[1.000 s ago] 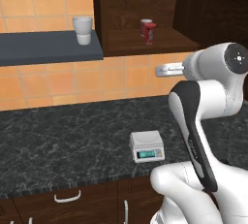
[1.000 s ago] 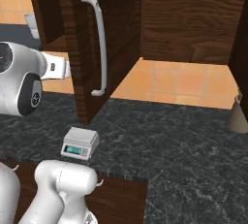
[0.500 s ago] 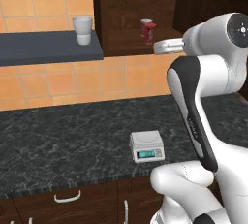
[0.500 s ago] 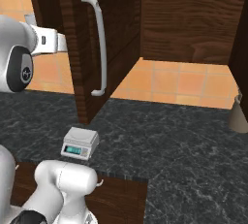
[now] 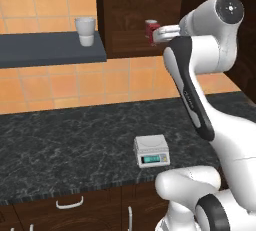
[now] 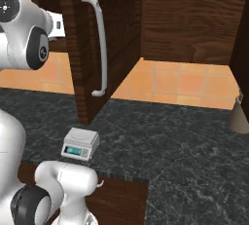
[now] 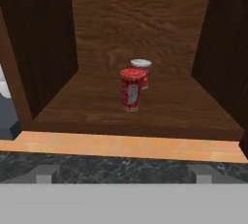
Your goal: Pick the yogurt and place it on the digital scale for weighing, and close the cabinet.
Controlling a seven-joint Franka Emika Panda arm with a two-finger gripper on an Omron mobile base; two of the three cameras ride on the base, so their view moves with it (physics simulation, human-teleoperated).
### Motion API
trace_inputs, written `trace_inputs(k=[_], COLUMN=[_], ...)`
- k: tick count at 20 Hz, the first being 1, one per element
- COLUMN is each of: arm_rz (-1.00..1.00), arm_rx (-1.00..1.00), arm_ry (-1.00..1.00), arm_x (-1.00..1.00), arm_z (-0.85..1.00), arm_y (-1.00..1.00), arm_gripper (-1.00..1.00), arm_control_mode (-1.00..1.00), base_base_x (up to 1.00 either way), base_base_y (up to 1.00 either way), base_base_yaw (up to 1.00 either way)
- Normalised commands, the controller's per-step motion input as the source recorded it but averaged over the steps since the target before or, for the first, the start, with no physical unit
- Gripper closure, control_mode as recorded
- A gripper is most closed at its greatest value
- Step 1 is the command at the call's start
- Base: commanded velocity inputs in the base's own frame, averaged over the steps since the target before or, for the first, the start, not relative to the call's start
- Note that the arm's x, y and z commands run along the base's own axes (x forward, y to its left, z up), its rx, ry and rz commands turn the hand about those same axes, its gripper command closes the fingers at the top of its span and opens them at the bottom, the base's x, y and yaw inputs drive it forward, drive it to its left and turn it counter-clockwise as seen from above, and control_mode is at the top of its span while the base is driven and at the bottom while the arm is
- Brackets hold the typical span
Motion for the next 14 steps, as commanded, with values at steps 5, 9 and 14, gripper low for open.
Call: trace_inputs(k=[5, 9, 14], arm_rz=[0.00, 0.00, 0.00], arm_rx=[0.00, 0.00, 0.00], arm_ry=[0.00, 0.00, 0.00], arm_x=[0.68, 0.80, 0.69], arm_z=[-0.13, -0.21, -0.14], arm_y=[-0.09, -0.01, 0.00], arm_gripper=[-1.00, -1.00, -1.00], arm_control_mode=[-1.00, -1.00, -1.00], base_base_x=[0.00, 0.00, 0.00], base_base_y=[0.00, 0.00, 0.00], base_base_yaw=[0.00, 0.00, 0.00])
